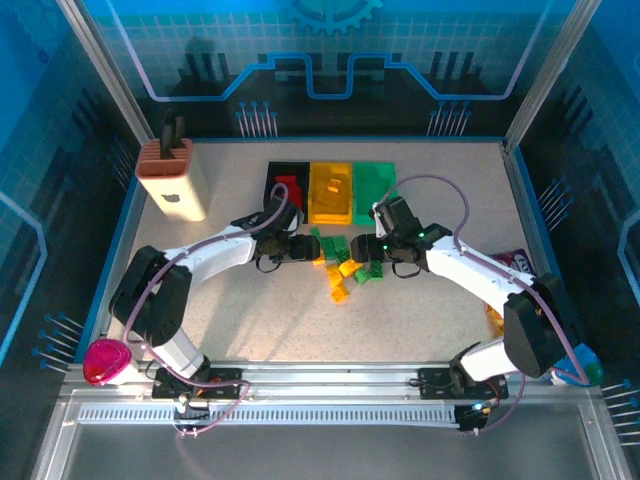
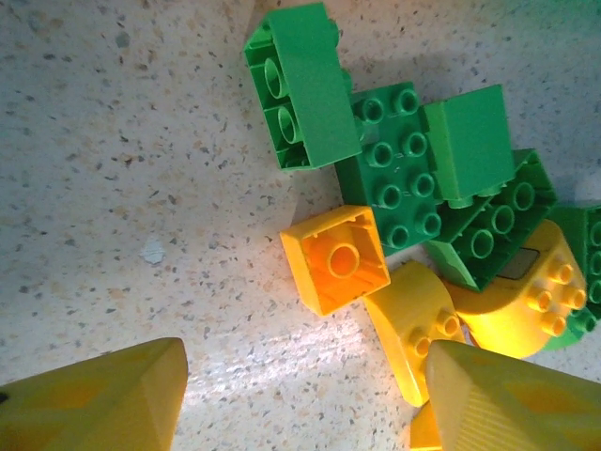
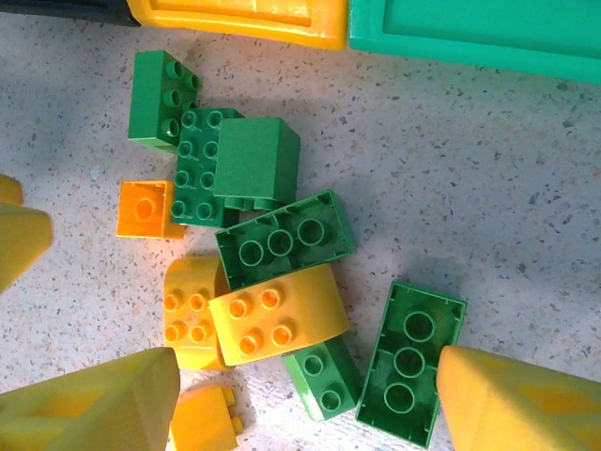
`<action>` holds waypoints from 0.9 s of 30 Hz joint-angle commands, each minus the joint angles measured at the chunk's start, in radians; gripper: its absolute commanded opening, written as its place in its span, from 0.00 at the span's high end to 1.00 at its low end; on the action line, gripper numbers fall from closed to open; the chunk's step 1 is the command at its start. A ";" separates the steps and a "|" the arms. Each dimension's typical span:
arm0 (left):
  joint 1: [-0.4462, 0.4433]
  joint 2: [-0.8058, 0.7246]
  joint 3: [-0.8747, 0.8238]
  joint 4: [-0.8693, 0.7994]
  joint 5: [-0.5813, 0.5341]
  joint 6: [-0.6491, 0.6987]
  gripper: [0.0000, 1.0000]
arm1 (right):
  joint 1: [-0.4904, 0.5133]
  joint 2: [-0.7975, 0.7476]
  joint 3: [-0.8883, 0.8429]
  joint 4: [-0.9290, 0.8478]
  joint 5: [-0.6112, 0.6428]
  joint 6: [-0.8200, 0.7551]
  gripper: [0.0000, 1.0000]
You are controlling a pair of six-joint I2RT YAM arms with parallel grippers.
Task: Sort the legos into containers by color
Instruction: Pick up the lego from the center of the table.
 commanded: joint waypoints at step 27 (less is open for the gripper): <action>-0.040 0.239 0.162 -0.069 -0.019 -0.046 0.66 | -0.017 -0.070 -0.050 -0.014 0.075 0.012 0.27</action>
